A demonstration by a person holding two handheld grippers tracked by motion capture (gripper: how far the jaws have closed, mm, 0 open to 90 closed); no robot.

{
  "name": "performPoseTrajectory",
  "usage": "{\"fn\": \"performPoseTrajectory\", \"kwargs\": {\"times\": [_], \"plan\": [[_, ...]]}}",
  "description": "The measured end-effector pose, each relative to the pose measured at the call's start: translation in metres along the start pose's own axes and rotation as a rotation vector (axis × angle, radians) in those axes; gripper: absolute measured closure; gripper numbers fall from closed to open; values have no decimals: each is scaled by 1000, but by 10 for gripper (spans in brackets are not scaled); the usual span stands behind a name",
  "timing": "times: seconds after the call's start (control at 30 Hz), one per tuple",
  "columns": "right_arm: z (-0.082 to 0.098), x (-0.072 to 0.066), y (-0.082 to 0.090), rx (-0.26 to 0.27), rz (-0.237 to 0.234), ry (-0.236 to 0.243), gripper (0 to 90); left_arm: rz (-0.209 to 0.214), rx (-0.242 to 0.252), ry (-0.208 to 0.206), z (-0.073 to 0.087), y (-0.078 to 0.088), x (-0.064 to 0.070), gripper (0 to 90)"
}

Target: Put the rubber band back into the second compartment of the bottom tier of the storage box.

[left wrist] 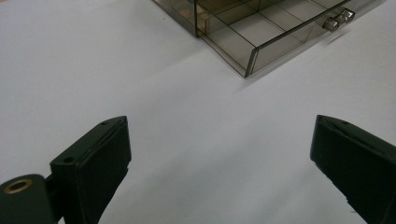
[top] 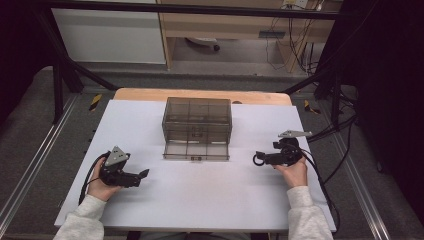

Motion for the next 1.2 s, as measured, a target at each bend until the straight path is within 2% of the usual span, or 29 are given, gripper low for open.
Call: {"fn": "performPoseTrajectory", "kwargs": {"times": [0.3, 1.2], "plan": [[12, 4, -4, -50, 16, -24, 149, -7, 1, 9, 0, 1, -1, 57], [21, 4, -8, -94, 31, 15, 362, -7, -6, 10, 1, -1, -1, 66]]}}
Point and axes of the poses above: each handheld gripper's, and its own axes: y roughly backward along the jaws, z roughly out of its underside, x roughly to its right, the point moved 8 cm from there along -y, roughly forward along the jaws, and after that the axes turned 14 degrees about x, right-handed, at the moved point
